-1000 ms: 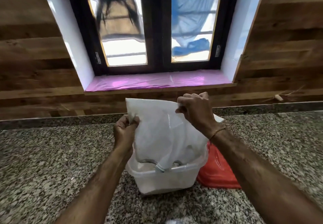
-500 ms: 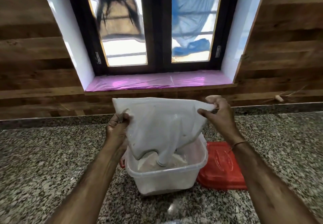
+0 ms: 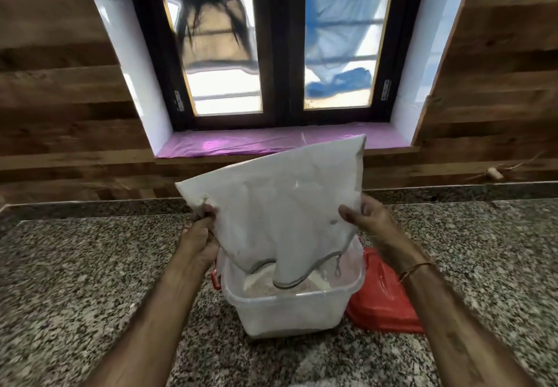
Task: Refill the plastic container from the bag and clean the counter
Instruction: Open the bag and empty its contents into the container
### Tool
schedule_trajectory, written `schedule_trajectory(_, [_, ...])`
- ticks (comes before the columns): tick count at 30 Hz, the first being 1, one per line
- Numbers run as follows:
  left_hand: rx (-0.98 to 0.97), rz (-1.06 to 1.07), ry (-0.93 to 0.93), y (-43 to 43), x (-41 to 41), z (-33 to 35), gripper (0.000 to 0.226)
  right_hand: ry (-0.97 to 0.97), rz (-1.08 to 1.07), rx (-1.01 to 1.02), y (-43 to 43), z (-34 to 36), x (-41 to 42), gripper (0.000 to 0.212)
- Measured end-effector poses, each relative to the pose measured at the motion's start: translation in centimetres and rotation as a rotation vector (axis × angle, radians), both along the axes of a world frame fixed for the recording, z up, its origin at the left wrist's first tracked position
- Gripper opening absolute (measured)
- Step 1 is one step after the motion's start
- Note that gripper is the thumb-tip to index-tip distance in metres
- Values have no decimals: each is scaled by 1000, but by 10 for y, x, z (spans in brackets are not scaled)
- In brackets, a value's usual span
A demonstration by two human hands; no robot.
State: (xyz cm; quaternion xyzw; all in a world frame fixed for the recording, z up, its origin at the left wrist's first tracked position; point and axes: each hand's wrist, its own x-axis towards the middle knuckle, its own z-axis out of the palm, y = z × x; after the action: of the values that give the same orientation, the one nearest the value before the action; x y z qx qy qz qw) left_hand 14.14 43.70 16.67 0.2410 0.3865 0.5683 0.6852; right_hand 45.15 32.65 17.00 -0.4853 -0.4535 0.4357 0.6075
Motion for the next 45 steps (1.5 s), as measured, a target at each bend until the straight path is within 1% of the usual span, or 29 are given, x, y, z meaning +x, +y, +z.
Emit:
schedule_trajectory(1, [0,9,12,1,0,-1,44,-1,-52,-24,-2,-8,-4,49])
schedule_trajectory(3, [20,43,77,1,1,-2,41,2,-166,-27,-2,-20,-8,26])
schedule_trajectory(4, [28,58,108,-1,2,0,40,5,-185,-16,-2,-21,-8,21])
schedule_trajectory(5, [27,74,129,0,3,-1,39,7,-178,1,-2,-19,-7,24])
schedule_trajectory(6, [23,84,136,0,4,0,38,9,-141,23,-2,-16,-3,32])
schedule_trajectory(8, [25,87,107,0,4,1,39,61,0,23,-6,-8,6,45])
schedule_trajectory(10, [27,79,66,1,5,-1,42,22,135,-64,-10,-8,10,44])
schedule_trajectory(12, [50,93,57,-1,7,-2,39,-112,140,-121,-11,-15,7,31])
schedule_trajectory(14, [142,83,171,-8,8,-3,24,-126,23,-85,-10,-21,3,23])
schedule_trajectory(15, [211,37,290,-13,5,-6,12,-107,-36,-62,-8,-22,2,22])
schedule_trajectory(16, [266,-45,403,-20,2,-11,6,-78,-83,-41,-6,-21,2,21])
schedule_trajectory(18, [279,-205,618,-30,-6,-29,21,-33,-130,-13,-3,-20,6,19])
schedule_trajectory(19, [262,-225,703,-32,-9,-36,23,-34,-129,-17,-2,-20,7,19])
schedule_trajectory(21, [257,-131,776,-33,-10,-40,18,-83,-86,-62,-2,-23,7,24])
schedule_trajectory(23, [257,-46,686,-28,-7,-34,12,-124,-75,-81,-2,-28,6,26])
schedule_trajectory(24, [264,-24,616,-24,-6,-29,12,-119,-112,-59,-1,-29,6,25])
schedule_trajectory(26, [295,-1,566,-14,-6,-23,16,-60,-196,-20,2,-30,5,23])
schedule_trajectory(28, [322,8,643,-7,-3,-21,18,-58,-184,-43,4,-28,1,22])
schedule_trajectory(30, [295,39,744,-2,2,-22,18,-152,-102,-107,2,-29,-5,21])
schedule_trajectory(32, [249,119,823,-2,10,-19,24,-157,-114,-122,2,-26,-8,18])
schedule_trajectory(34, [234,189,785,2,13,-18,40,-79,-194,-97,3,-17,-6,18])
schedule_trajectory(36, [258,181,764,10,12,-20,54,-61,-248,-100,5,-5,-6,19])
schedule_trajectory(37, [278,147,772,13,11,-19,49,-61,-252,-105,7,1,-7,20])
schedule_trajectory(38, [299,113,758,19,10,-19,36,-55,-253,-112,9,6,-10,19])
schedule_trajectory(39, [305,79,706,22,8,-16,20,-43,-253,-117,12,12,-14,19])
schedule_trajectory(40, [307,46,624,26,4,-11,10,-31,-257,-121,16,18,-19,17])
schedule_trajectory(43, [270,-20,441,40,-25,4,5,-25,-274,-127,34,37,-41,12])
schedule_trajectory(44, [257,-46,407,48,-41,7,7,-25,-267,-135,41,44,-53,12])
schedule_trajectory(45, [253,-84,396,55,-58,12,18,-21,-252,-148,49,50,-68,14])
